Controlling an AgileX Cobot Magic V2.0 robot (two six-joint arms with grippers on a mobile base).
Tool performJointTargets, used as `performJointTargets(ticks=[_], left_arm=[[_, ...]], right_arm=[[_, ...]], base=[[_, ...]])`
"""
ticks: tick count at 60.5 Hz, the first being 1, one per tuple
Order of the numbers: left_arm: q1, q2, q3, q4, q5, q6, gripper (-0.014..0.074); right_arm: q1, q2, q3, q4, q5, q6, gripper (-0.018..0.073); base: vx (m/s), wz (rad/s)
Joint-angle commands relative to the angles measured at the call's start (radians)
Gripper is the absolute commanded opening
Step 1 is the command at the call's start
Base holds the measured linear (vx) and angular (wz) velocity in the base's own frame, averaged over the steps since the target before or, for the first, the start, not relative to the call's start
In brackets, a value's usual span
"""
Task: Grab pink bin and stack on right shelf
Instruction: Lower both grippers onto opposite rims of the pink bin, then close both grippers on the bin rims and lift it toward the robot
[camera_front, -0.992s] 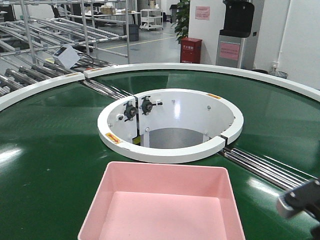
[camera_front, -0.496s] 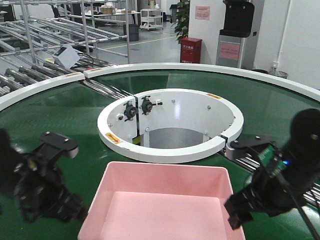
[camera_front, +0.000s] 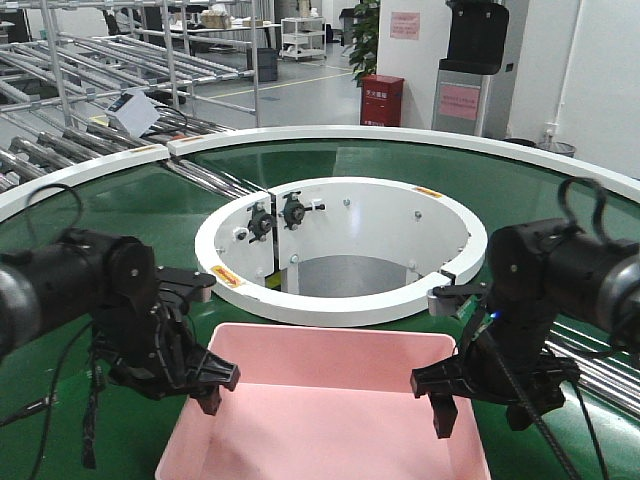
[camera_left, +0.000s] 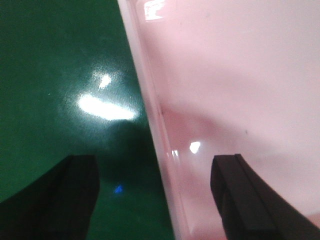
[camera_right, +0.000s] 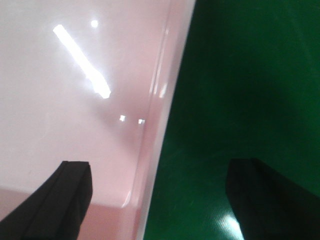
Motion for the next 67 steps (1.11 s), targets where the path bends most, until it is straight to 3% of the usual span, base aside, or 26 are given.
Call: performJointTargets(ticks=[1,18,26,49,67], left_arm=[[-0.005,-0.003,-0.067,-0.002,-0.020,-0.035,0.0590],[-0.005,0.062,-0.082,0.040,-0.048,-0.111,0.0585],[-0.005,0.064,-0.082,0.070,-0.054,-0.141,0.0539],[-0.005,0.064,-0.082,0.067,-0.032,-0.150,0.0192],[-0.005,0.064,-0.082,0.067,-0.016,-0.161,0.0049]], right_arm=[[0.000,-0.012,-0.059,-0.053,-0.013,0.033,0.0575],[0.000,0.083,-0.115,-0.045,-0.042,0.083,0.0514],[0.000,0.114,-0.116,-0.028,-0.046,0.084,0.0454],[0.000,0.125,-0.115,-0.024,-0.043,0.137,0.0162],[0.000,0.125,-0.115,-0.026,-0.049,0.140,0.0112]], base=[[0.00,0.00],[0.00,0.00],[0.00,0.00],[0.00,0.00],[0.00,0.00]])
